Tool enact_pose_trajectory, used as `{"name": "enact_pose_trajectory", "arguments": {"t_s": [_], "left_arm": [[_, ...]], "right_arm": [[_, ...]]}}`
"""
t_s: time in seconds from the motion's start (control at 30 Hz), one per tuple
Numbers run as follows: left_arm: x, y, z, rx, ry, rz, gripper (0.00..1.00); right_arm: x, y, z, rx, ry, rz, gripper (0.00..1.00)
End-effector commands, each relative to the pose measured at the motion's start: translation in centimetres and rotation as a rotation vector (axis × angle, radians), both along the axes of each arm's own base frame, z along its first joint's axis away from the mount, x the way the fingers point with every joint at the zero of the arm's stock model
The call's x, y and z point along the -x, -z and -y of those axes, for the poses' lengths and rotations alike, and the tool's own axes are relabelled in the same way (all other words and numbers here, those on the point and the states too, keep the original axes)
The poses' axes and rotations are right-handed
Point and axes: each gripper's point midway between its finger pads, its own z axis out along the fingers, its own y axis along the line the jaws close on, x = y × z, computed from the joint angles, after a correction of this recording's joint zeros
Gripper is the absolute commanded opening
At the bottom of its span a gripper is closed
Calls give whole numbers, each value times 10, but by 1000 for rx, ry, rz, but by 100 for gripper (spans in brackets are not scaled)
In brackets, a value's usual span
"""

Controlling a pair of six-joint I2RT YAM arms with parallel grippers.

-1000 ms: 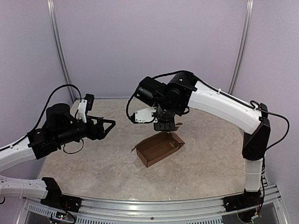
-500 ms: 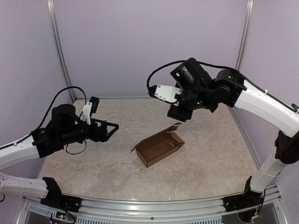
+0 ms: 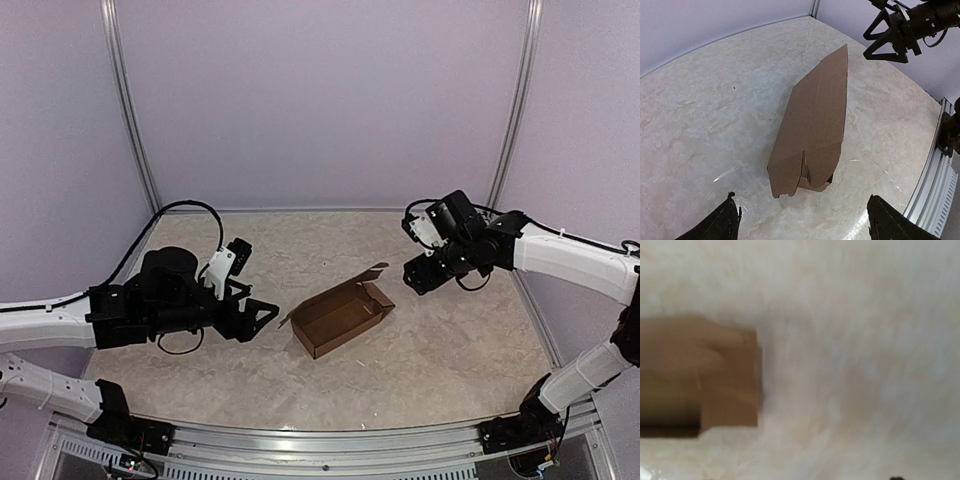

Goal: Fold the paper box

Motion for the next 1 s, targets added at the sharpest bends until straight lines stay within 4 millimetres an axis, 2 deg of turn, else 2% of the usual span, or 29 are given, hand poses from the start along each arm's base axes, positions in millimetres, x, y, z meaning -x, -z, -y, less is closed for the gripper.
{"name": "enact_pose_trajectory", "arguments": {"t_s": [0.0, 0.1, 0.17, 0.37, 0.57, 0.67, 0.97], "left_arm": [[-10, -4, 8, -101, -25, 72, 86], [-14, -8, 21, -147, -13, 87, 86], [-18, -2, 33, -189, 4, 85, 85], [-22, 0, 59, -223, 57, 77, 85], [-27, 8, 77, -291, 89, 71, 81], [-30, 9, 84, -327, 97, 77, 78], [-40, 30, 96, -446, 102, 70, 62]], "right_arm": [[-4, 7, 5, -295, 130, -39, 74], [-4, 28, 11, -376, 165, -87, 75], [-2, 37, 11, -409, 166, -107, 75], [1, 53, 15, -434, 190, -130, 75], [0, 66, 21, -445, 238, -127, 75], [-2, 71, 23, -456, 254, -130, 75], [-2, 83, 23, -475, 265, -149, 75]]}}
